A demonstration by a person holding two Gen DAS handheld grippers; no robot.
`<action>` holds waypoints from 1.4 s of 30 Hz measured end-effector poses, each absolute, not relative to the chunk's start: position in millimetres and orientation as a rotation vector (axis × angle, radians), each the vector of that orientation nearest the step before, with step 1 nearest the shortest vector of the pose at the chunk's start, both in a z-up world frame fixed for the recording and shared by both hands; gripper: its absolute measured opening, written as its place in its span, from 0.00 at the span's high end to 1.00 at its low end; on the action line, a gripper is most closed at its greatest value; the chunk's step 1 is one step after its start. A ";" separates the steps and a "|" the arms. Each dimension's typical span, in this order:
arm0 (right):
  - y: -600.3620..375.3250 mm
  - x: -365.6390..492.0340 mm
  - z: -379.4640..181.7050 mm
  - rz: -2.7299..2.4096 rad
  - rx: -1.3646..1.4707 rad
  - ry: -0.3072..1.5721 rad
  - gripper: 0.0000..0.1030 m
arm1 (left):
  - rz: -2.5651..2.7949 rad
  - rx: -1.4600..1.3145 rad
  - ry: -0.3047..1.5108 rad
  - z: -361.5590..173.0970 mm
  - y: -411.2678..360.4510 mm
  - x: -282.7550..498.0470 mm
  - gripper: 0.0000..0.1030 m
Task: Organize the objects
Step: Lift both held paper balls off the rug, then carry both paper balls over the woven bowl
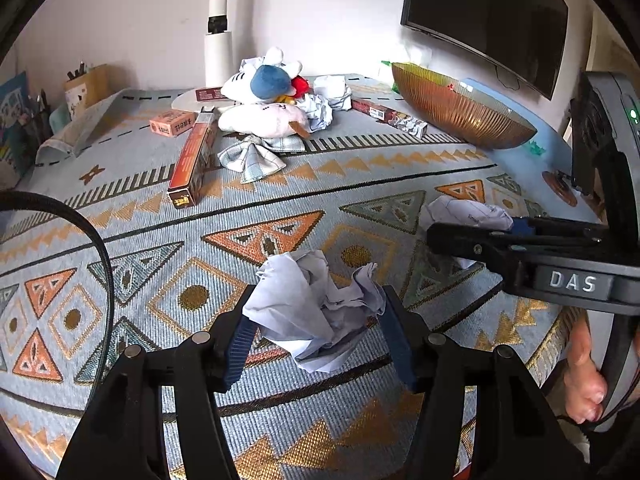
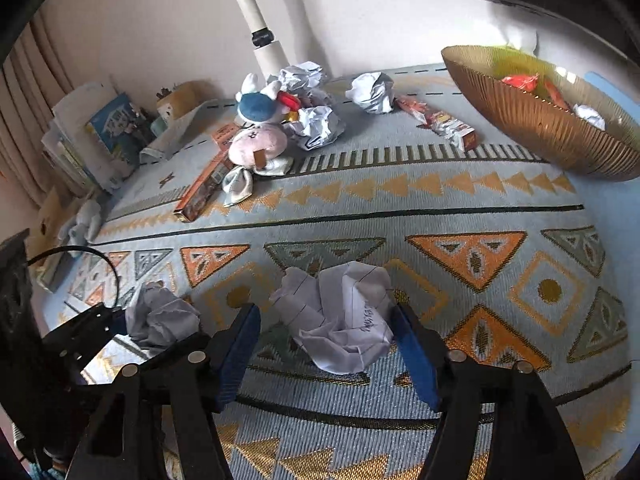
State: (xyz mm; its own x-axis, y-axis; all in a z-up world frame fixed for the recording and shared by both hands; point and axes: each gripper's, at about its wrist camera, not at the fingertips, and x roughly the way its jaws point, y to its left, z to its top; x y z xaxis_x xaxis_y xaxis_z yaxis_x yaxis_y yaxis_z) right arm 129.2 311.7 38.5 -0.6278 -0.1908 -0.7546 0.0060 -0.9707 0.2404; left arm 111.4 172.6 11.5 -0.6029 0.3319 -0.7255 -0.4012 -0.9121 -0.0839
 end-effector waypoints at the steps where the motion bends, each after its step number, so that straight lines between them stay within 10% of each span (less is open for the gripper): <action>1: 314.1 130.0 38.2 -2.730 1.289 -0.329 0.51 | 2.491 -1.103 0.122 11.5 172.8 111.1 0.46; 19: 407.9 178.9 171.6 -3.156 0.804 -0.204 0.61 | 2.300 -0.700 0.163 151.8 284.1 65.8 0.48; 31: 531.9 103.4 197.1 -3.292 0.860 -0.588 0.60 | 2.149 -0.764 0.108 143.2 407.4 -43.8 0.48; 34: 545.8 89.1 183.2 -3.270 0.921 -0.649 0.57 | 2.142 -0.771 0.106 132.8 420.3 -54.1 0.48; 37: 558.2 82.0 169.2 -3.245 0.945 -0.731 0.43 | 2.129 -0.817 0.069 121.8 426.2 -62.4 0.23; 39: 562.6 79.5 161.3 -3.271 0.979 -0.740 0.25 | 2.120 -0.855 0.048 115.9 424.3 -66.0 0.22; 42: 563.5 83.9 158.9 -3.281 0.968 -0.720 0.25 | 2.100 -0.872 0.024 116.9 412.1 -63.4 0.22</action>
